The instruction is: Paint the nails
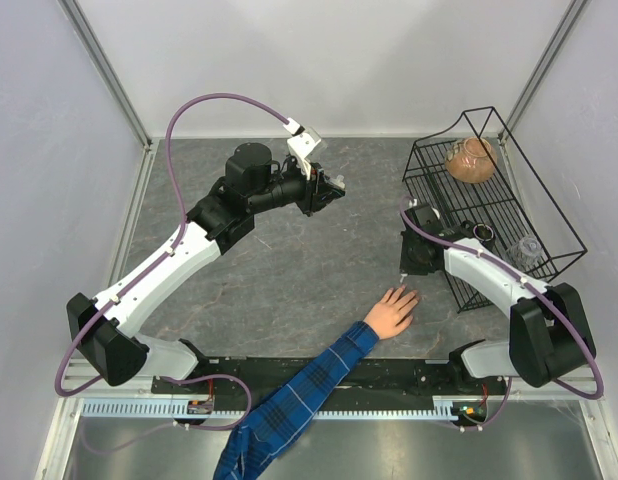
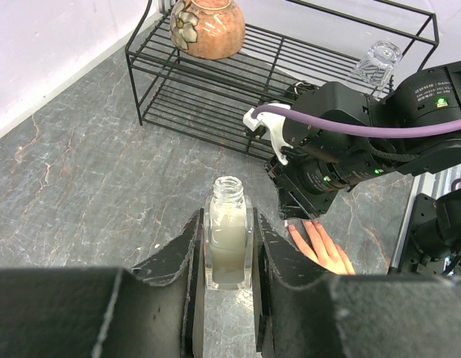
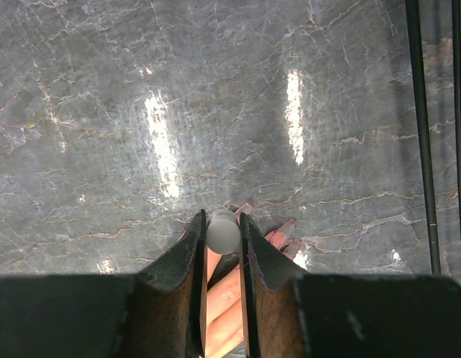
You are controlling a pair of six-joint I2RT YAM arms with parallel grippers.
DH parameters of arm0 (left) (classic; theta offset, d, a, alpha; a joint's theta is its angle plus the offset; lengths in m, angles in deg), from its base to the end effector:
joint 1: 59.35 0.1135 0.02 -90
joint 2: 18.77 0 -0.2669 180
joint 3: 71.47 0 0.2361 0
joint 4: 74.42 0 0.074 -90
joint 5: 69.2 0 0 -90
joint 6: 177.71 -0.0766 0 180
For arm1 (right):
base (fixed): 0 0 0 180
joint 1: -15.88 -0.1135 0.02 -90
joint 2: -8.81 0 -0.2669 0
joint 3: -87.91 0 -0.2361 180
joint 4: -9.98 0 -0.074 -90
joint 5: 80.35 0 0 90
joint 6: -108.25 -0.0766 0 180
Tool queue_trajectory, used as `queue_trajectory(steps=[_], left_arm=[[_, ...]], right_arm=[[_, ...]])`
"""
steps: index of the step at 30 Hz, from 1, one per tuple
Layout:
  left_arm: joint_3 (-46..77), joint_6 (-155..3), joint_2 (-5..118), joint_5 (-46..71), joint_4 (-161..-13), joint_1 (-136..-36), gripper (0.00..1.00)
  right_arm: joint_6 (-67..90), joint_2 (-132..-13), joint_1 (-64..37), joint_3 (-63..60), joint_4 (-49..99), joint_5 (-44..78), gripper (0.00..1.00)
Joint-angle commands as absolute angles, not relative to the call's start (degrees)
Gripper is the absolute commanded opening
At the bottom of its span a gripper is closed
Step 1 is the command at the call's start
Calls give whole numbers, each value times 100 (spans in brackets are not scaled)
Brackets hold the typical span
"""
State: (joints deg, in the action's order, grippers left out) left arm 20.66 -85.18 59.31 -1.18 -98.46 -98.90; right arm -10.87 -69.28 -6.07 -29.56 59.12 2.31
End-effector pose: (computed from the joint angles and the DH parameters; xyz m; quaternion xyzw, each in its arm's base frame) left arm 0.2414 -0.2365 0.4068 0.3549 0.6741 -0.3629 0.5366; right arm 0.2415 0.0868 0.1757 0.0749 0.9709 0.0379 0.2241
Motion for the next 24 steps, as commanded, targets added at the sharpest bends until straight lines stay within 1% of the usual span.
queue_trajectory(steps=[1,24], left_arm=[[2236,-8586,5866,-91,-9670,-9864,2],[2271,-8613,5884,-82,-9679,-9864,2]], right_arm=[[-1093,-6977,-591,-3052,5872,297,0],[-1146,-7153,-591,-2982,6039,7,0]])
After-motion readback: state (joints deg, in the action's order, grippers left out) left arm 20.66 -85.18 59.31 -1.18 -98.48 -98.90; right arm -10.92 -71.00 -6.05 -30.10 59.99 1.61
